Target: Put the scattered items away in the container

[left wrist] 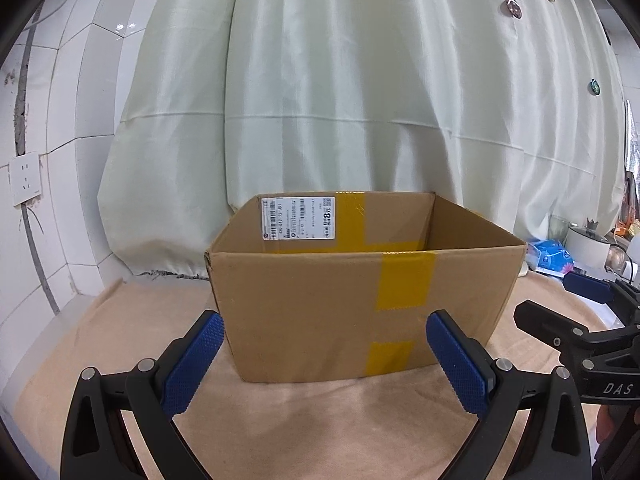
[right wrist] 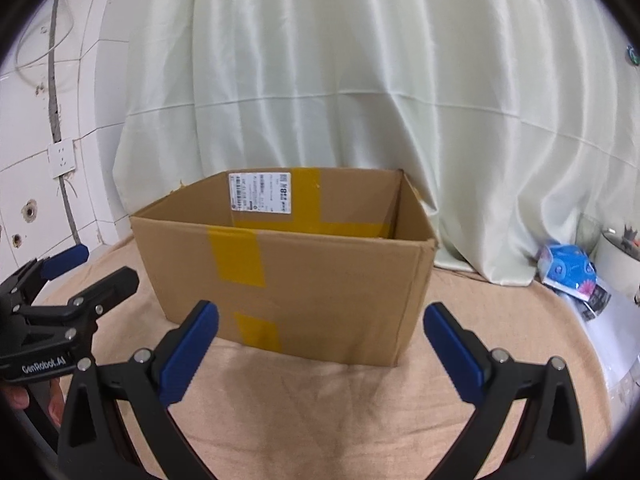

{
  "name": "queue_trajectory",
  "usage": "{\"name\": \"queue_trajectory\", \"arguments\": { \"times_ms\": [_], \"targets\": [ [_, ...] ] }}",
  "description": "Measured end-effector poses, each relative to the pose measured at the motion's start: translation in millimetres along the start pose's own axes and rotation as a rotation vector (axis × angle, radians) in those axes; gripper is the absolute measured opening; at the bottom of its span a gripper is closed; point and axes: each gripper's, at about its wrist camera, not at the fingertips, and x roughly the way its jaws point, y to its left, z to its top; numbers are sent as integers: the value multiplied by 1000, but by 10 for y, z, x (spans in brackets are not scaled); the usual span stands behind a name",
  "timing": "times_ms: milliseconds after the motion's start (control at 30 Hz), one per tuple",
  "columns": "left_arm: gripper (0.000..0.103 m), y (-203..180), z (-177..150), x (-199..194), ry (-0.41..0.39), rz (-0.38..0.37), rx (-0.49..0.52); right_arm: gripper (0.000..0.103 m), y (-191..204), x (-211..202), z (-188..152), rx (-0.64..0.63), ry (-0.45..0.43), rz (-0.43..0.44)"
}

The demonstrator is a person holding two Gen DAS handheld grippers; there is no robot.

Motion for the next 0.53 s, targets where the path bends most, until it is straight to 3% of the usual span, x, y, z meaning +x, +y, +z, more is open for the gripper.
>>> {"name": "queue_trajectory", "arguments": {
  "times_ms": [533],
  "targets": [
    [102, -7, -88, -18, 21, -21, -2, 103, 62, -83, -44, -4, -6, 3]
  ]
}}
